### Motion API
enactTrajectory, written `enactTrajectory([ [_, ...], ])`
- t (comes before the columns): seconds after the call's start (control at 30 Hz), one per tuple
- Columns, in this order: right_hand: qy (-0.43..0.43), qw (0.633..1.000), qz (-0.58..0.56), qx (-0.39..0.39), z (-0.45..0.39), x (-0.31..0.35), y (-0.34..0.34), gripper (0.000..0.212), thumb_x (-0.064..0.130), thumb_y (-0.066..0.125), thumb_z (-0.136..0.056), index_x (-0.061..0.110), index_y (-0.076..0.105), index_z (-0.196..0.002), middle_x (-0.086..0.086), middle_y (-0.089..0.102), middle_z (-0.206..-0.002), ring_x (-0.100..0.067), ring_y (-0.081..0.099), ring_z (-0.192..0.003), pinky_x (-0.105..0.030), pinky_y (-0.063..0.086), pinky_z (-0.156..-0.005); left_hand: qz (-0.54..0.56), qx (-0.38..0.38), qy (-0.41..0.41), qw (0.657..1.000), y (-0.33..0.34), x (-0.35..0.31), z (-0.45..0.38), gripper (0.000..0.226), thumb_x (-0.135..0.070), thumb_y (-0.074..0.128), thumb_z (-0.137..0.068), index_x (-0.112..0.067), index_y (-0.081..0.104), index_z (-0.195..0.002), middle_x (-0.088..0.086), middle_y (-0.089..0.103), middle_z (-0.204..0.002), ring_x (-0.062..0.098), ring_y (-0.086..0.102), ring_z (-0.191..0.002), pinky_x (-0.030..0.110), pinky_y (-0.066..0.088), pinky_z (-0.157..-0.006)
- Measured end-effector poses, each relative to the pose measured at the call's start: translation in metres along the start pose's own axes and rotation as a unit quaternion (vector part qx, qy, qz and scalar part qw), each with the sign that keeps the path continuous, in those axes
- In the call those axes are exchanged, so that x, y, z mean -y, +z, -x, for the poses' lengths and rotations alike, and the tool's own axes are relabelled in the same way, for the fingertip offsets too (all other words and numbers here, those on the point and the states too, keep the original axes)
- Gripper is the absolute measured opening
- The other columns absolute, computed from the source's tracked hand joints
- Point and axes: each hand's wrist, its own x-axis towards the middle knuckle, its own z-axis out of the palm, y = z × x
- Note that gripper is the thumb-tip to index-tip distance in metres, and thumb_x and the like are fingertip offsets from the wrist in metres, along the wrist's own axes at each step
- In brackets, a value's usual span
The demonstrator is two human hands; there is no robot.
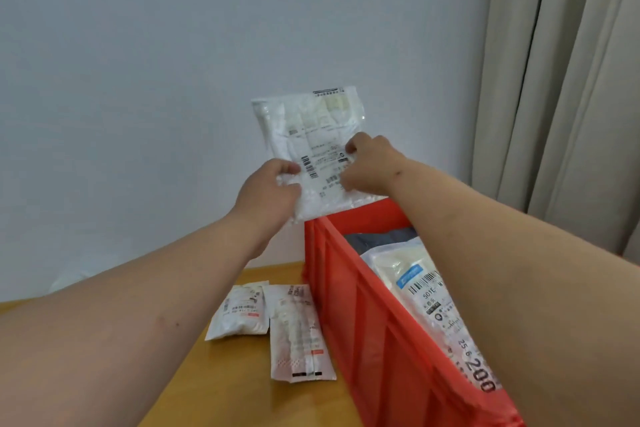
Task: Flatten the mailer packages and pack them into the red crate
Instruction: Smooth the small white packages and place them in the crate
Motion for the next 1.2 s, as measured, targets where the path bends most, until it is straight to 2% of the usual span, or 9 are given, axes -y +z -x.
enactTrajectory([
  [0.17, 0.061, 0.994, 0.081, 0.033, -0.031, -0.050, 0.004, 0.059, 0.017, 0.055, -0.090, 0.014, 0.038, -0.146, -0.014, 0.037, -0.140, -0.034, 0.050, -0.118, -0.043, 0.046, -0.101, -0.097, 0.122, -0.016, 0.988, 0.049, 0.005, -0.031, 0.061, 0.005, 0.049, -0.090, -0.026, 0.049, -0.143, 0.002, 0.044, -0.146, 0.002, 0.053, -0.081, 0.006, 0.044, -0.052],
  [0.33, 0.054, 0.984, 0.148, 0.085, -0.054, -0.077, 0.025, 0.046, 0.014, 0.049, -0.094, 0.009, 0.047, -0.140, -0.015, 0.048, -0.136, -0.029, 0.050, -0.119, -0.033, 0.042, -0.097, -0.270, 0.153, -0.001, 0.951, 0.079, 0.021, -0.060, 0.060, 0.000, 0.049, -0.087, -0.027, 0.051, -0.140, 0.005, 0.031, -0.150, 0.027, 0.048, -0.124, 0.035, 0.048, -0.100],
  [0.47, 0.058, 0.973, 0.181, 0.129, -0.063, -0.088, 0.038, 0.042, 0.019, 0.052, -0.098, 0.005, 0.053, -0.137, -0.012, 0.055, -0.138, -0.027, 0.053, -0.126, -0.030, 0.043, -0.100, -0.359, 0.192, 0.003, 0.913, 0.088, 0.023, -0.064, 0.051, -0.005, 0.049, -0.089, -0.028, 0.056, -0.134, 0.005, 0.031, -0.146, 0.025, 0.041, -0.127, 0.041, 0.044, -0.104],
  [0.6, 0.080, 0.969, 0.177, 0.150, -0.067, -0.099, 0.045, 0.039, 0.017, 0.064, -0.092, 0.006, 0.060, -0.130, -0.014, 0.061, -0.129, -0.031, 0.058, -0.120, -0.032, 0.045, -0.086, -0.458, 0.243, 0.019, 0.855, 0.091, 0.016, -0.059, 0.041, -0.021, 0.050, -0.097, -0.029, 0.055, -0.137, 0.003, 0.040, -0.144, 0.025, 0.042, -0.130, 0.040, 0.039, -0.106],
  [0.77, 0.091, 0.978, 0.151, 0.116, -0.068, -0.103, 0.043, 0.034, 0.007, 0.056, -0.093, 0.006, 0.062, -0.127, -0.017, 0.062, -0.126, -0.034, 0.059, -0.118, -0.033, 0.046, -0.085, -0.509, 0.255, 0.015, 0.822, 0.086, 0.021, -0.057, 0.051, -0.048, 0.039, -0.098, -0.045, 0.032, -0.148, -0.003, 0.035, -0.155, 0.027, 0.033, -0.140, 0.046, 0.025, -0.113],
  [0.9, 0.105, 0.975, 0.153, 0.125, -0.069, -0.103, 0.048, 0.037, 0.003, 0.055, -0.094, 0.004, 0.059, -0.130, -0.018, 0.061, -0.128, -0.034, 0.059, -0.120, -0.033, 0.045, -0.083, -0.493, 0.233, 0.000, 0.838, 0.074, 0.037, -0.058, 0.053, -0.057, 0.039, -0.095, -0.050, 0.031, -0.146, -0.003, 0.022, -0.160, 0.029, 0.019, -0.144, 0.049, 0.024, -0.111],
  [1.0, 0.102, 0.960, 0.202, 0.165, -0.071, -0.104, 0.053, 0.045, 0.002, 0.056, -0.094, 0.002, 0.052, -0.139, -0.019, 0.055, -0.138, -0.034, 0.054, -0.126, -0.036, 0.045, -0.095, -0.459, 0.215, 0.024, 0.862, 0.068, 0.044, -0.058, 0.048, -0.051, 0.042, -0.096, -0.046, 0.039, -0.144, -0.005, 0.034, -0.153, 0.026, 0.027, -0.140, 0.045, 0.027, -0.104],
  [1.13, 0.110, 0.907, 0.320, 0.250, -0.065, -0.110, 0.057, 0.079, 0.013, 0.056, -0.098, 0.019, 0.008, -0.159, -0.011, 0.013, -0.165, -0.031, 0.018, -0.150, -0.042, 0.024, -0.117, -0.427, 0.228, 0.051, 0.873, 0.064, 0.055, -0.056, 0.032, -0.045, 0.037, -0.098, -0.046, 0.059, -0.122, -0.010, 0.053, -0.139, 0.022, 0.041, -0.132, 0.041, 0.030, -0.094],
  [1.2, 0.093, 0.888, 0.368, 0.260, -0.065, -0.108, 0.059, 0.072, 0.012, 0.051, -0.100, 0.017, 0.011, -0.159, -0.013, 0.013, -0.165, -0.031, 0.012, -0.152, -0.043, 0.021, -0.118, -0.421, 0.242, 0.060, 0.872, 0.066, 0.055, -0.053, 0.031, -0.045, 0.035, -0.100, -0.040, 0.065, -0.108, -0.011, 0.059, -0.131, 0.020, 0.046, -0.128, 0.041, 0.028, -0.094],
])
